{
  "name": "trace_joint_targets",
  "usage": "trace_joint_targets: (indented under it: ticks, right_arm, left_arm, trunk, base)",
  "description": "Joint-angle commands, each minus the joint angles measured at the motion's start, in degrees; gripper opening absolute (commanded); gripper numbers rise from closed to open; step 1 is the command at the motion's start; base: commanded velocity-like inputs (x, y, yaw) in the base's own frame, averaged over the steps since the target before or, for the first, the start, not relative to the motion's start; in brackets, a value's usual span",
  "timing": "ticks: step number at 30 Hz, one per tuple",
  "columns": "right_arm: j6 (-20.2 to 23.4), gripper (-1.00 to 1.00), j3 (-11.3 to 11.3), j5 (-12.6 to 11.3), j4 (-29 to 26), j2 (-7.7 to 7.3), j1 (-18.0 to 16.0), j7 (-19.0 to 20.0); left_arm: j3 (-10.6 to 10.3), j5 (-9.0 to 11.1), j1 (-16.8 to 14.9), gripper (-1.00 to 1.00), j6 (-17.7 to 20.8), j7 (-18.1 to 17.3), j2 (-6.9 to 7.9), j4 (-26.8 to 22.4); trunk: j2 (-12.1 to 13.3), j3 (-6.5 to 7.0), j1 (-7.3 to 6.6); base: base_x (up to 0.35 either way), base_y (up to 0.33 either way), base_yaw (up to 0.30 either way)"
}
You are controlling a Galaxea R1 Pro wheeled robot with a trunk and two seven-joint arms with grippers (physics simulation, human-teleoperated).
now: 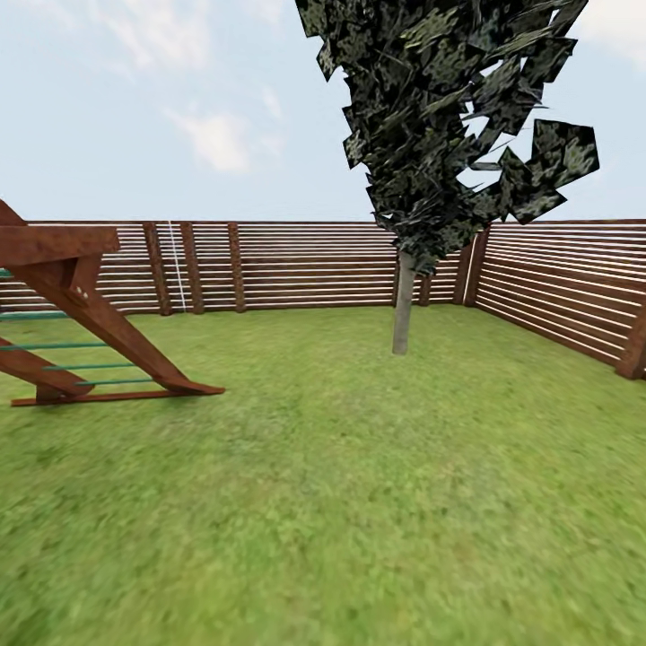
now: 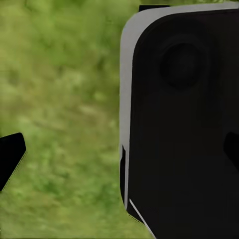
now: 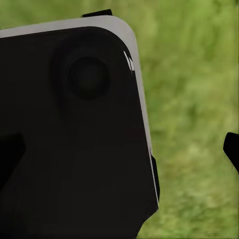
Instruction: Take the three Easter eggs out of the wicker basket on the lawn in the garden, then place them on the lawn next to a single tree (choose any tree) so that all three eggs are next to the same tree and none are left in the basket.
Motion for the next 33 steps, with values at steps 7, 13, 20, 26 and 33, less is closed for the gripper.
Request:
trace_joint_targets:
  ticks: [7, 13, 20, 26, 33]
  right_arm:
    - [-0.2, 1.00, 0.1, -0.4, 0.2, 0.01, -0.1, 0.0]
    - [-0.2, 1.00, 0.1, -0.4, 0.2, 0.01, -0.1, 0.0]
    - [-0.2, 1.00, 0.1, -0.4, 0.2, 0.01, -0.1, 0.0]
    - [-0.2, 1.00, 0.1, -0.4, 0.2, 0.01, -0.1, 0.0]
    - [-0.2, 1.00, 0.1, -0.5, 0.2, -0.06, -0.1, 0.0]
  left_arm:
    - [0.0, 0.0, 0.0, 1.00, 0.0, 0.0, 0.00, -0.1]
    - [0.0, 0.0, 0.0, 1.00, 0.0, 0.0, 0.00, -0.1]
    - [0.0, 0.0, 0.0, 1.00, 0.0, 0.0, 0.00, -0.1]
    - [0.0, 0.0, 0.0, 1.00, 0.0, 0.0, 0.00, -0.1]
    - [0.0, 0.0, 0.0, 1.00, 0.0, 0.0, 0.00, -0.1]
  trunk:
    - [0.0, -0.05, 0.04]
    - [0.0, -0.05, 0.04]
    - [0.0, -0.05, 0.04]
    - [0.0, -0.05, 0.04]
    - [0.0, -0.05, 0.04]
  base:
    - [0.327, 0.000, 0.000]
    - [0.327, 0.000, 0.000]
    - [0.327, 0.000, 0.000]
    - [0.327, 0.000, 0.000]
    - [0.327, 0.000, 0.000]
